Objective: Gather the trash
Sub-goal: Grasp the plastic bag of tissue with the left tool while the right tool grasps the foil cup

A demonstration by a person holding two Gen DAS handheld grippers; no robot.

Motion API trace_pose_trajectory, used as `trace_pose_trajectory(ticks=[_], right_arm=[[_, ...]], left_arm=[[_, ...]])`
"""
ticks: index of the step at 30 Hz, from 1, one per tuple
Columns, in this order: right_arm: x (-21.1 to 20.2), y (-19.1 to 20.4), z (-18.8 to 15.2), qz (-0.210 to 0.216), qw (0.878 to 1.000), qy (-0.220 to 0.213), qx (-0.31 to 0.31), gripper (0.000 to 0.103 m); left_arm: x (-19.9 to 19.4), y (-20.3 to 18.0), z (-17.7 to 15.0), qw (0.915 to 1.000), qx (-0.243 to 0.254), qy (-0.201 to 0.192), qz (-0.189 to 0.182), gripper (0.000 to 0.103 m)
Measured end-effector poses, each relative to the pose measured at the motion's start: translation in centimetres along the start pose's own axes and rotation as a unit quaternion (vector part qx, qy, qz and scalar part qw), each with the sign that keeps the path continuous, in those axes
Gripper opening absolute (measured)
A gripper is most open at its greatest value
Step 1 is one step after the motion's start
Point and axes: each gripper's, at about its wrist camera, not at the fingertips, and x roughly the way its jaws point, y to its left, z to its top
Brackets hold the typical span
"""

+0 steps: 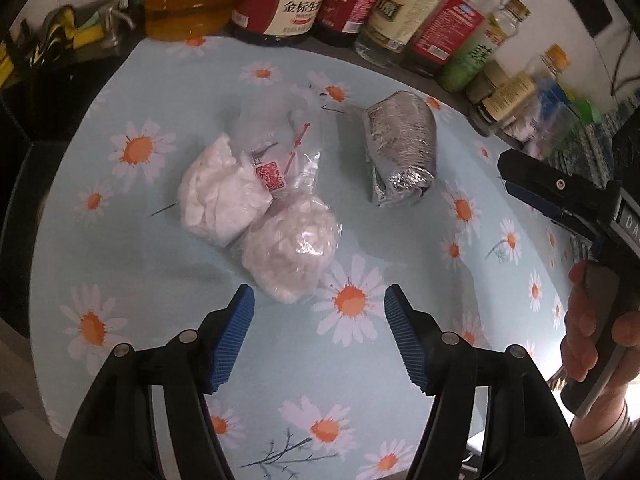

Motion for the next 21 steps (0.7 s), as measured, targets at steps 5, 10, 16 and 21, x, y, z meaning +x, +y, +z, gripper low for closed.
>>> trace_pose_trajectory(ticks=[5, 10, 16, 21], right_arm=[[0.9, -0.4, 0.2, 0.01, 1.0, 0.009, -0.007, 0.087], [1.6, -1.0, 0.4, 0.018, 1.0, 0.017, -0.005, 0.087], [3.3, -1.6, 0.8, 0.045, 0.997, 0.048, 0.027, 0.087], [4.4, -1.3, 1.3, 0.051, 0.996, 0.058, 0.033, 0.087]], left_arm=[[1.3, 0.7, 0.9, 0.9992, -0.032, 0.004, 0.021, 0.065], [2.0, 1.1, 1.5, 0.9982, -0.048, 0.005, 0.035, 0.065], [2.7, 0.7, 1.8, 0.9982, -0.04, -0.002, 0.044, 0.055], [2.6, 0.9, 1.7, 0.9981, -0.042, -0.013, 0.042, 0.05]])
